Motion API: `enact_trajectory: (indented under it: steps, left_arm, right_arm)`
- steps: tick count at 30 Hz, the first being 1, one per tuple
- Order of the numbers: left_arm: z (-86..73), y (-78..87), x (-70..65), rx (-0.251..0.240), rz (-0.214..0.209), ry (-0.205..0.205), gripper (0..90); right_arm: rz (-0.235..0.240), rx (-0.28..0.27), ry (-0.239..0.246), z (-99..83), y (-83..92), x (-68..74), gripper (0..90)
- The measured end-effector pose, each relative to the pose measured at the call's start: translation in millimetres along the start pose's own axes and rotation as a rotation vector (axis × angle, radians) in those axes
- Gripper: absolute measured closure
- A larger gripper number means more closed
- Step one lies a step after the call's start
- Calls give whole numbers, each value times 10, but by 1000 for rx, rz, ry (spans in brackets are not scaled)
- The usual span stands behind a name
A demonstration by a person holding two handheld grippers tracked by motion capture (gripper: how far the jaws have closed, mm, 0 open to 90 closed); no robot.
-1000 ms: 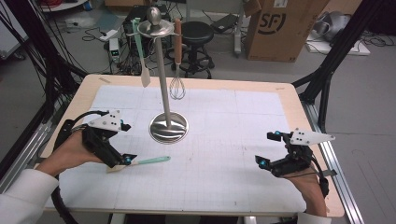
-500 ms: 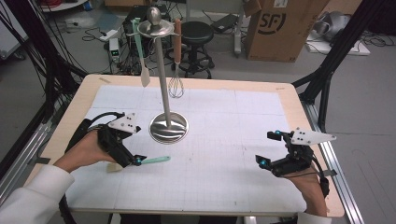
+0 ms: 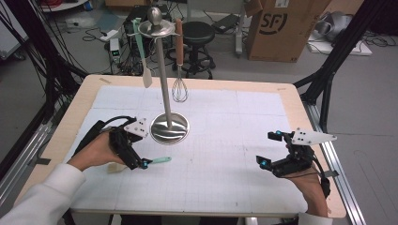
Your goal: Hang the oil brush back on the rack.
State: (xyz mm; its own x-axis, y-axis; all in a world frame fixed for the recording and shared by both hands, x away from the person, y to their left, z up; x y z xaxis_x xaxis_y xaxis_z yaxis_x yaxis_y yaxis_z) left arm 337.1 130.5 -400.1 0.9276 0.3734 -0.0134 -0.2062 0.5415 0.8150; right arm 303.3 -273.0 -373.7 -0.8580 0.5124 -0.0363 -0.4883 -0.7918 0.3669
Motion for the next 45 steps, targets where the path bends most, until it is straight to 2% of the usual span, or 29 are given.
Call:
enact_trajectory:
  steps: [3,6,8,12,22,24,30,36,45]
  left_arm:
    - [-13,-68,0,23,-6,-8,21]
    - [-42,-128,5,28,-16,6,21]
    - [-77,-164,15,49,-21,-5,21]
    - [-126,-235,20,79,-19,1,21]
    - [-175,-338,58,123,-26,-3,25]
    - [-190,-351,65,124,-25,7,60]
    - [-256,-398,84,142,-29,18,71]
    - [-310,-462,99,203,-18,6,90]
    - [-361,-498,95,259,-22,11,233]
  right_arm:
    - [-2,0,-2,-6,3,-5,5]
    - [0,-1,-2,-5,6,-4,5]
    - [2,-3,-4,-3,6,0,5]
    - [1,-2,-5,-5,7,-3,5]
    - [1,-2,-4,-13,1,-10,5]
    - [0,-1,-8,-17,3,-10,5]
    - [0,0,-8,-20,5,-12,5]
    - [3,1,-8,-20,0,-8,5]
    - [3,2,-12,-24,0,-9,5]
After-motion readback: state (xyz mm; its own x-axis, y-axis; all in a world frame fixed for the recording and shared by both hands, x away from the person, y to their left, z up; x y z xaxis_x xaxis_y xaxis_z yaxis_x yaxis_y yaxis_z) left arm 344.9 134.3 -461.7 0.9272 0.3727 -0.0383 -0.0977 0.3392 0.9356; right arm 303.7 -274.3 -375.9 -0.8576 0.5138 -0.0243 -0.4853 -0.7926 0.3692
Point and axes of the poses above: each handheld gripper's, and its own axes: y roughly backward along the jaws, z roughly out of its top, x roughly to its left, the point moved 6 cm from there along -y, roughly forward along the jaws, and after that the axes turned 7 degrees about y, right-handed, at the moved point
